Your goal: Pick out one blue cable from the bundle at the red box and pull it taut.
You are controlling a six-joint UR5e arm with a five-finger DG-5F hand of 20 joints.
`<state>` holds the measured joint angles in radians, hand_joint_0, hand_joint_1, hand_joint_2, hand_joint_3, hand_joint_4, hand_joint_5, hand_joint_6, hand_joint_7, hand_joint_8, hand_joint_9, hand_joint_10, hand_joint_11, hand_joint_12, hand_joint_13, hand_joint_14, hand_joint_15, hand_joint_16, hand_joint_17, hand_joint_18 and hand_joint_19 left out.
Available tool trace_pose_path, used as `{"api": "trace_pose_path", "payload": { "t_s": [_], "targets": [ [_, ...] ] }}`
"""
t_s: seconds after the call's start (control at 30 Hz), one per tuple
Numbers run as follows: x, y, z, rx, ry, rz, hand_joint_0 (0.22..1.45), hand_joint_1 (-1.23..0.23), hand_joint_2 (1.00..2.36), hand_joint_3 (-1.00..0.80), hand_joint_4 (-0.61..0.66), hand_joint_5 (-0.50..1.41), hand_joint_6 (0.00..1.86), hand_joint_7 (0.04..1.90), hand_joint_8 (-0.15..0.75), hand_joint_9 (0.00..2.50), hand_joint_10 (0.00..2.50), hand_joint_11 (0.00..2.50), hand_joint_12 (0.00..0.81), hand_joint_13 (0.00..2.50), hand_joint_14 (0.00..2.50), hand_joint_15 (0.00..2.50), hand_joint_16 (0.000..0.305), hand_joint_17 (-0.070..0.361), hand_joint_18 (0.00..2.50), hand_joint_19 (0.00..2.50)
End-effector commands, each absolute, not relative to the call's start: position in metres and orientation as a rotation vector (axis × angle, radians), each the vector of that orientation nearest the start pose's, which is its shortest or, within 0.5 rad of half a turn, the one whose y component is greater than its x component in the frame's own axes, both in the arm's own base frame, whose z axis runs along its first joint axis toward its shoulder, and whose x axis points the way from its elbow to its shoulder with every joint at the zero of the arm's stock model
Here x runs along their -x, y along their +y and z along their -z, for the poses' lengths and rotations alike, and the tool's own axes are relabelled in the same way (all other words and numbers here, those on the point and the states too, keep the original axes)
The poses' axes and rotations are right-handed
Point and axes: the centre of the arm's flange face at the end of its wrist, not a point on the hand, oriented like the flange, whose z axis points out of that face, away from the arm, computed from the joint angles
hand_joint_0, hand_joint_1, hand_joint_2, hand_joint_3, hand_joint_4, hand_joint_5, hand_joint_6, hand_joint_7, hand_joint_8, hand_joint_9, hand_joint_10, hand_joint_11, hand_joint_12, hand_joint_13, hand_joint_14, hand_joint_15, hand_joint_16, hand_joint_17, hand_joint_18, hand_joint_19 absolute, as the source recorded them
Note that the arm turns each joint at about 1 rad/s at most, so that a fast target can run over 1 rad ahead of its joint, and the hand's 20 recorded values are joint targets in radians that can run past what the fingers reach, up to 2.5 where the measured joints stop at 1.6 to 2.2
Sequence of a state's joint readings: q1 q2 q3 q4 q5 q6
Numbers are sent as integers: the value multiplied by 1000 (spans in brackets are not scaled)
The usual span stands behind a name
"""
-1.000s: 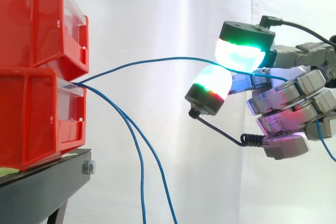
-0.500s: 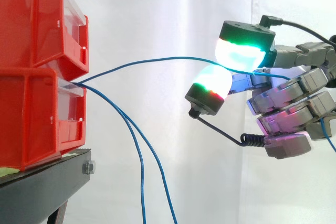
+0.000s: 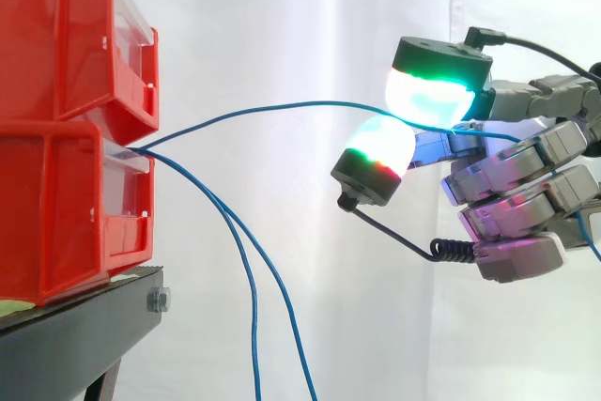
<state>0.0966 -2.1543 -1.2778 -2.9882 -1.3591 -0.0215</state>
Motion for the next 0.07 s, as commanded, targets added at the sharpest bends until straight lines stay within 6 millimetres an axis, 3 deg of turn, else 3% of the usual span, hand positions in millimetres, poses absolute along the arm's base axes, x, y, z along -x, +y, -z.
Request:
{"api": "trace_pose_path", "payload": {
  "t_s": [0.0, 0.03],
  "targets": [
    [-705, -87, -294, -1327, 1241, -1028, 613, -738, 1006, -38, -126, -90, 910, 1007, 306, 1889, 7, 1724, 362, 1663, 267, 1544, 66, 149, 1424, 868],
    [-705, -87, -292, -1329, 1243, -1026, 612, -739, 1013, -42, -124, -90, 909, 1009, 306, 1891, 7, 1710, 358, 1665, 258, 1544, 67, 150, 1423, 867]
  ]
}}
